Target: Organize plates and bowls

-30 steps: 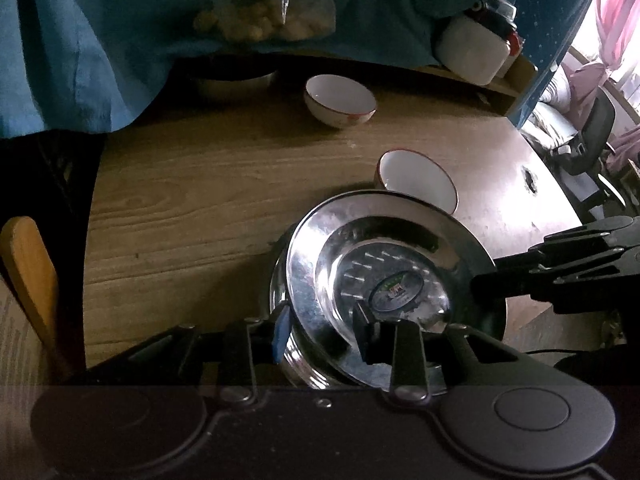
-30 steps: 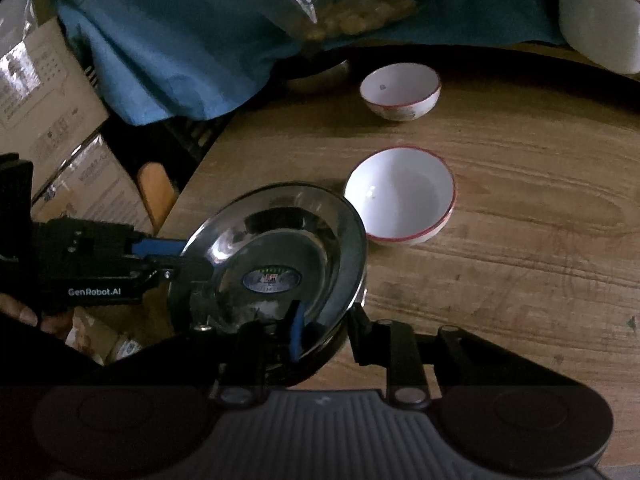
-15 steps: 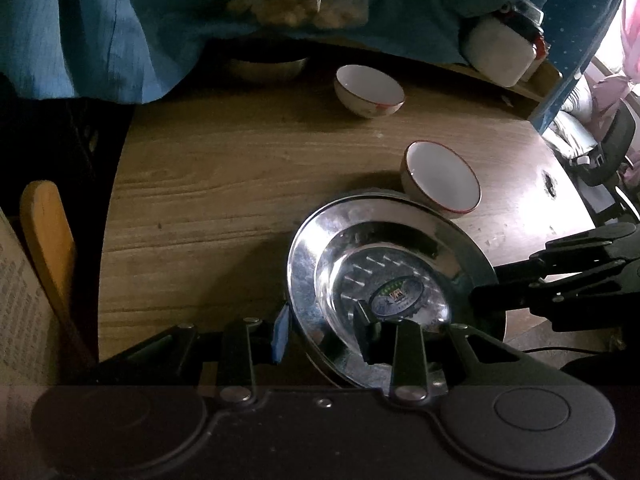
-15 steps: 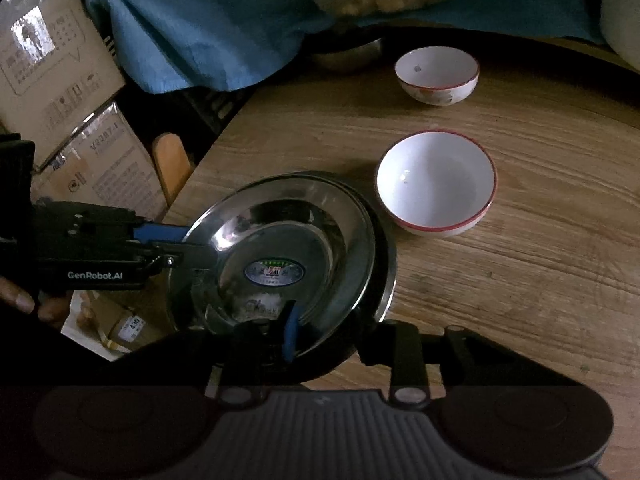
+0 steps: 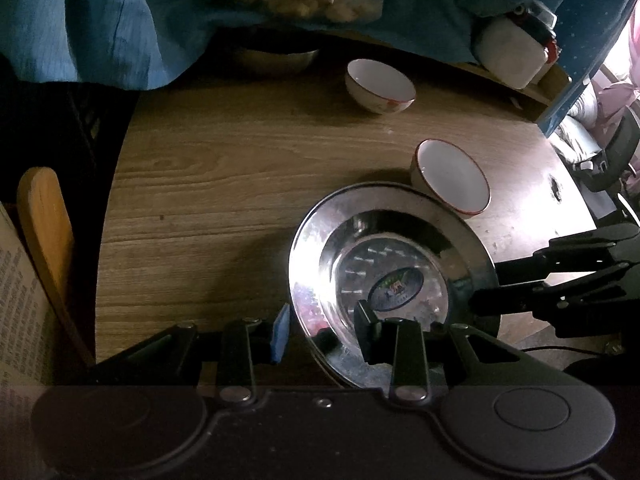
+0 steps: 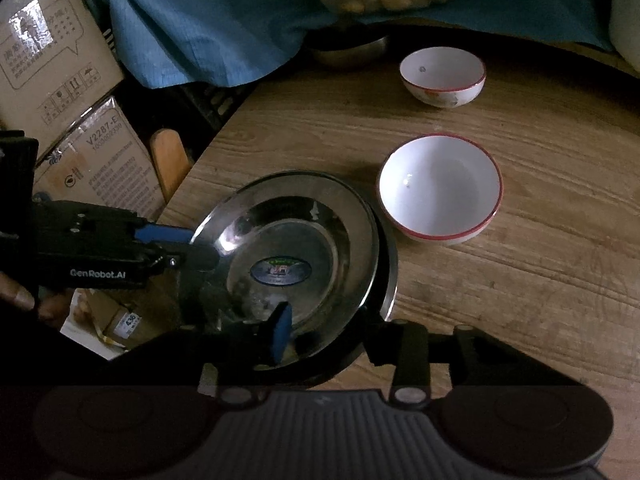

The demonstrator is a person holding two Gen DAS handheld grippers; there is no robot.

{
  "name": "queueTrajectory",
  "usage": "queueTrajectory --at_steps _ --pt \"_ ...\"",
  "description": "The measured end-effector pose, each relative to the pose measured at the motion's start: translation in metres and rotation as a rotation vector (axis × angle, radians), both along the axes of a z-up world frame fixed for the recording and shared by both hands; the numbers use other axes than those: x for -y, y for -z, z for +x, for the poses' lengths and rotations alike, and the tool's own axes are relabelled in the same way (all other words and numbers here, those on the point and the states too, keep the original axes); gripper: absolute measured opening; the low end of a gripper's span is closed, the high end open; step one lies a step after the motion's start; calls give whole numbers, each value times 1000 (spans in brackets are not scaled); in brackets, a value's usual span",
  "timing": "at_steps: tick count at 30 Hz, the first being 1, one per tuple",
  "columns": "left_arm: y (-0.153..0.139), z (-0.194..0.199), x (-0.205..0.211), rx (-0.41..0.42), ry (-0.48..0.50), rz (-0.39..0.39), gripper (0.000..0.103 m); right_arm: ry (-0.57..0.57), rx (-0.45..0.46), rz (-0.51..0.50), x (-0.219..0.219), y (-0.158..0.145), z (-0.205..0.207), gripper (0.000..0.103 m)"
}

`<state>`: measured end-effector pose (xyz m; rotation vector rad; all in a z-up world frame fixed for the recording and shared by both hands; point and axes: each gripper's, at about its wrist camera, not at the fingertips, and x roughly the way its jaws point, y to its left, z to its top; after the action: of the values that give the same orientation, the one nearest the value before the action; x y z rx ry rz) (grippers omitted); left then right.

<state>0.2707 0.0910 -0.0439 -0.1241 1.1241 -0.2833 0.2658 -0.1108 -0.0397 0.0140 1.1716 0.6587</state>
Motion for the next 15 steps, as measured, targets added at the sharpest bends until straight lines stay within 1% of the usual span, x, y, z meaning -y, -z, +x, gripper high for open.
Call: queueTrajectory --at_steps 6,13,15 --pt "-2 3 1 15 8 -4 45 6 3 0 -1 -2 4 47" --pt "-2 8 0 18 0 -7 53 26 3 -22 -1 -5 7 54" --pt "-2 9 0 18 -3 -9 58 30 3 -23 -1 -5 8 56"
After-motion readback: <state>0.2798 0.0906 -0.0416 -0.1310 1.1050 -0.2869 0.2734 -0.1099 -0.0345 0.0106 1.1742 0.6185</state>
